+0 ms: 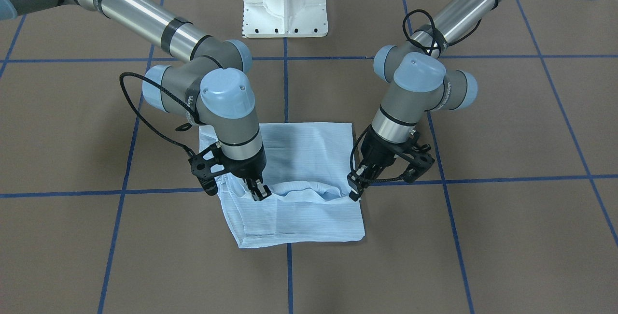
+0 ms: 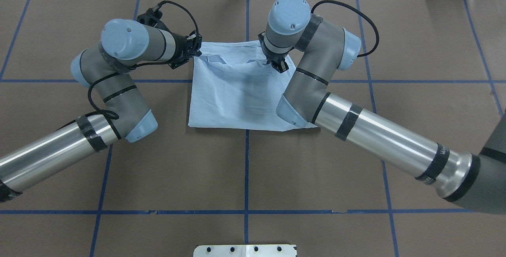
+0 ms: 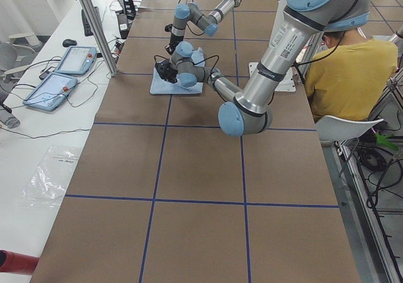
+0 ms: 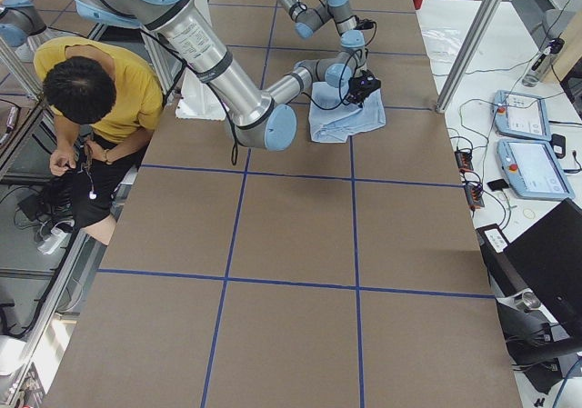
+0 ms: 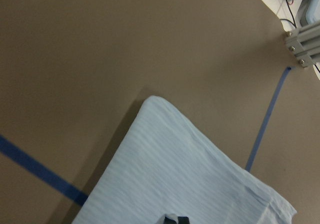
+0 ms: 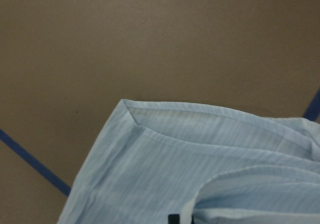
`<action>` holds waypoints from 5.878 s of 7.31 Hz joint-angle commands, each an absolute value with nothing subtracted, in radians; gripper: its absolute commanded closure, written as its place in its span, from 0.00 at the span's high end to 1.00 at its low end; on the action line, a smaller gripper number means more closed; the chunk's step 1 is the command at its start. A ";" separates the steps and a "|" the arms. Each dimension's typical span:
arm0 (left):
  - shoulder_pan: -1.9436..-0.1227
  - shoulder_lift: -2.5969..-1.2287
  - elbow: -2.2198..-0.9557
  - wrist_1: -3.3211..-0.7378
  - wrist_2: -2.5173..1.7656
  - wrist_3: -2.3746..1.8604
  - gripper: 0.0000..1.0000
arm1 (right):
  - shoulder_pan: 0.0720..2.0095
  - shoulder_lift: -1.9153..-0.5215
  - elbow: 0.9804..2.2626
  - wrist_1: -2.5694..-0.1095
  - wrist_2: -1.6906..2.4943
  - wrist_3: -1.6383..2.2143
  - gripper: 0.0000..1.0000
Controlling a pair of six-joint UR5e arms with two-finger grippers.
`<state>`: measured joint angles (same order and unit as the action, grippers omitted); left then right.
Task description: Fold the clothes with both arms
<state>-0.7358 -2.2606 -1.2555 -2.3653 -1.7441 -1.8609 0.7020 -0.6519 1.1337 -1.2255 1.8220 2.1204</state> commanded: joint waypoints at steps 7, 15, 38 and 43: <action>-0.769 -2.358 -1.060 -2.450 -1.738 -1.806 0.00 | 0.747 -0.600 0.971 -1.149 1.838 2.010 0.00; -0.865 -2.346 -1.049 -2.450 -1.794 -1.619 0.52 | 0.859 -0.635 0.945 -1.134 1.971 1.720 1.00; -1.459 -1.393 -1.848 -1.899 -2.367 -0.063 1.00 | 1.440 -1.597 1.698 -1.496 2.307 0.264 1.00; -1.580 -1.307 -1.919 -1.896 -2.353 -0.061 1.00 | 1.442 -1.601 1.665 -1.483 2.316 0.256 1.00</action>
